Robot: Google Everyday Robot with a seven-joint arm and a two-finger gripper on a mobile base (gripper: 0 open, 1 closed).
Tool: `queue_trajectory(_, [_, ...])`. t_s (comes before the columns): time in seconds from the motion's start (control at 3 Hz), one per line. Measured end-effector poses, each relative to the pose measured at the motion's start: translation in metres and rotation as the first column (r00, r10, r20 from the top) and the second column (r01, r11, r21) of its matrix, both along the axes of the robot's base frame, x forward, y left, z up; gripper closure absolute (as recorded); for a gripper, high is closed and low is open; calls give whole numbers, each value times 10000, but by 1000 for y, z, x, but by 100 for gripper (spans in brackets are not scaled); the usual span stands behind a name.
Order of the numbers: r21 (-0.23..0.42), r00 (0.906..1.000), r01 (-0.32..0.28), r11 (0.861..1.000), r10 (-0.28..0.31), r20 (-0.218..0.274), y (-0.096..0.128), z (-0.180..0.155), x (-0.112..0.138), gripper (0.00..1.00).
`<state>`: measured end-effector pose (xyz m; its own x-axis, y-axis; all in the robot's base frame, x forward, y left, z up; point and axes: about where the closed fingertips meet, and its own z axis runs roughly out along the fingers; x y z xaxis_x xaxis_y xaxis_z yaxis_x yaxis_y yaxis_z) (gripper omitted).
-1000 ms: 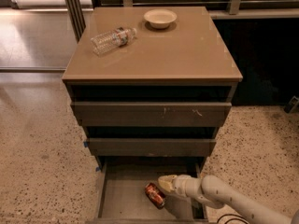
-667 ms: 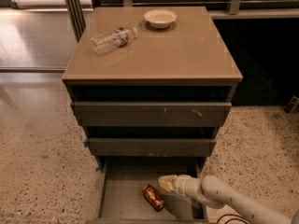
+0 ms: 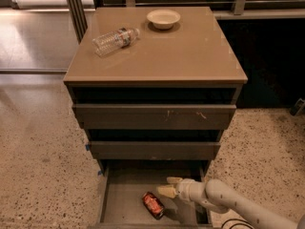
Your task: Pick coke can from bottom drawer and place on counter
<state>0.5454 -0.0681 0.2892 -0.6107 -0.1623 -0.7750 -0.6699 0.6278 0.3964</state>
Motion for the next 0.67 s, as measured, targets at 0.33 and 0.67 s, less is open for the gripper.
queue_trajectory(0.33, [0,10000,0,10000,0,0,0,0,0,0])
queue_trajectory(0.67, [0,10000,0,10000,0,0,0,0,0,0])
